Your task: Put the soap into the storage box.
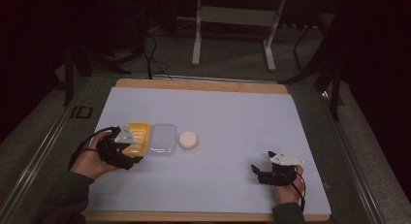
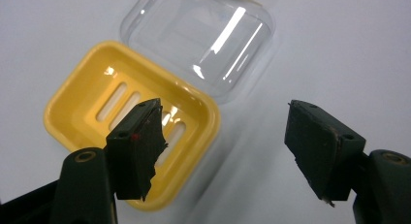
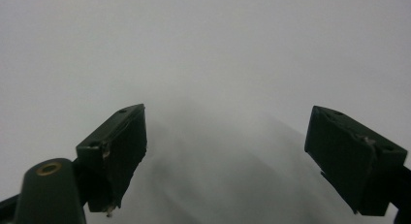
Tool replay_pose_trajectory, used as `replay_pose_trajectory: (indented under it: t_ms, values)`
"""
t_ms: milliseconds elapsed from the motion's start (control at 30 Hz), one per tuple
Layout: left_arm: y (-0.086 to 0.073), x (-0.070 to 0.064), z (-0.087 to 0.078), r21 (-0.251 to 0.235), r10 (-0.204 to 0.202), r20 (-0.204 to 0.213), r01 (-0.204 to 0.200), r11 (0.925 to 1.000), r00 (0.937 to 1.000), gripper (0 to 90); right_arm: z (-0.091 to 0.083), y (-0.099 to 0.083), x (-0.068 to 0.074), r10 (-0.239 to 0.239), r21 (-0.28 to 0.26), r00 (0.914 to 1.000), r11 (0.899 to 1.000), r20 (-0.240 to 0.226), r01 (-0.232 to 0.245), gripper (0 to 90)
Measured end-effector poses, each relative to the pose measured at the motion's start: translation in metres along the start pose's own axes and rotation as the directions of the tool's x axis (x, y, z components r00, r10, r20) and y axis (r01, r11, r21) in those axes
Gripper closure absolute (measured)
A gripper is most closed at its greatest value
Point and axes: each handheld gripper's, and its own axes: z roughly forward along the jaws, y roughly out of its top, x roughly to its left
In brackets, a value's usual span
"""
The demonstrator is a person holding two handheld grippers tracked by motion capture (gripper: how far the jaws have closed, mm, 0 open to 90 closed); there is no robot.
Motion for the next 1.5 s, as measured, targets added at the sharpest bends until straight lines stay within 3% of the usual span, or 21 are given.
replay_pose_trajectory:
  t_ms: [433, 667, 1133, 1500]
  values:
    - [0.033, 0.011, 0.016, 0.003, 0.056, 0.029, -0.056, 0.9984, 0.9980, 29.4, -0.001, 0.000, -0.001, 0.005, -0.008, 1.0000, 1.000, -0.004, -0.005, 14.9]
    - [0.046, 0.012, 0.024, -0.024, 0.093, 0.068, -0.091, 0.9955, 0.9934, 27.9, -0.001, 0.000, -0.001, 0.004, -0.010, 1.0000, 1.000, -0.004, -0.004, 14.9]
    - [0.064, 0.015, 0.041, -0.015, 0.116, 0.085, -0.116, 0.9932, 0.9895, 26.4, -0.002, -0.001, -0.001, 0.005, -0.020, 1.0000, 1.000, -0.006, -0.005, 14.9]
    - [0.073, 0.019, 0.048, -0.041, 0.094, 0.097, -0.091, 0.9950, 0.9908, 24.7, -0.002, -0.001, -0.001, 0.005, -0.022, 1.0000, 1.000, -0.006, -0.005, 14.9]
